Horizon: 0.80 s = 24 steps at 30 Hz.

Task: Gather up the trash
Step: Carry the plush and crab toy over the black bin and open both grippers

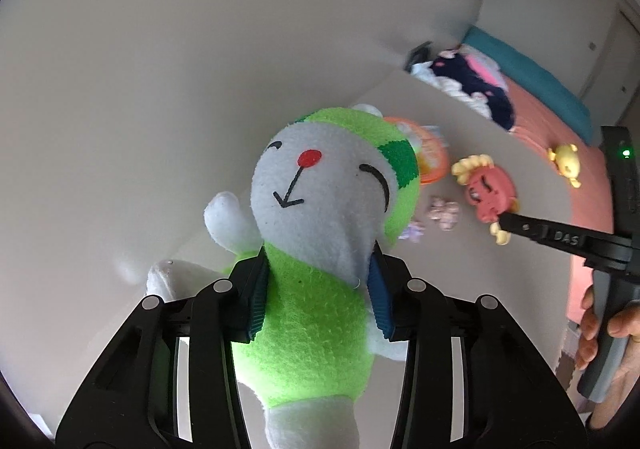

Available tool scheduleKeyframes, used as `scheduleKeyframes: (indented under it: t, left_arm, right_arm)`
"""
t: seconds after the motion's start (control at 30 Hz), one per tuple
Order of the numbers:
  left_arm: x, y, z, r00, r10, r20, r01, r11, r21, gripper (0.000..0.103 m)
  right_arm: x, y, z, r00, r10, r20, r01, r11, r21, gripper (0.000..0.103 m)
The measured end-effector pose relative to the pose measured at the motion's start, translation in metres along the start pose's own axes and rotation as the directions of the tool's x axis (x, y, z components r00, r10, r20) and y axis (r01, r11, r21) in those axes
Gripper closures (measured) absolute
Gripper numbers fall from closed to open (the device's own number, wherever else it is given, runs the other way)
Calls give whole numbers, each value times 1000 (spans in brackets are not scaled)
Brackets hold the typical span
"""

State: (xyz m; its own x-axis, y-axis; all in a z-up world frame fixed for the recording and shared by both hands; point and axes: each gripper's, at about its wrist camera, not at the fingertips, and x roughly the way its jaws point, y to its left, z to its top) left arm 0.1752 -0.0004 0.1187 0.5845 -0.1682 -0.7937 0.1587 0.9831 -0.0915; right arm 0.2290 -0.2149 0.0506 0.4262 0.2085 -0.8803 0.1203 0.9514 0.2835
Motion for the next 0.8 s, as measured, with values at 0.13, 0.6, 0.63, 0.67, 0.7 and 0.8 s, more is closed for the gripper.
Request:
scheduleKeyframes:
  t: [0.13, 0.6, 0.63, 0.67, 0.7, 0.8]
  left_arm:
    - [-20, -32, 2, 999, -30, 27, 29, 999, 37, 61]
    - [-27, -237, -32, 974, -226, -14, 222, 941, 256, 61]
    - [-26, -252, -37, 971, -238, -23, 235, 934, 271, 61]
    - [-24, -268, -42, 967, -251, -34, 250, 924, 288, 61]
    - [-21, -287, -48, 964, -263, -47, 264, 915, 306, 61]
    - [-12, -334, -62, 952, -295, -86, 306, 888, 344, 61]
  right_arm:
    - [-30, -11, -6, 999, 2, 39, -2, 1000, 0, 82]
    - [-152, -159, -79, 979, -122, 164, 93, 980, 178, 82]
    - [-159, -172, -86, 976, -137, 167, 104, 975, 195, 82]
    - [-164, -185, -92, 974, -152, 168, 115, 971, 212, 82]
    - [-172, -202, -100, 971, -171, 170, 129, 963, 237, 82]
    - [-187, -242, -120, 963, -216, 164, 161, 942, 295, 82]
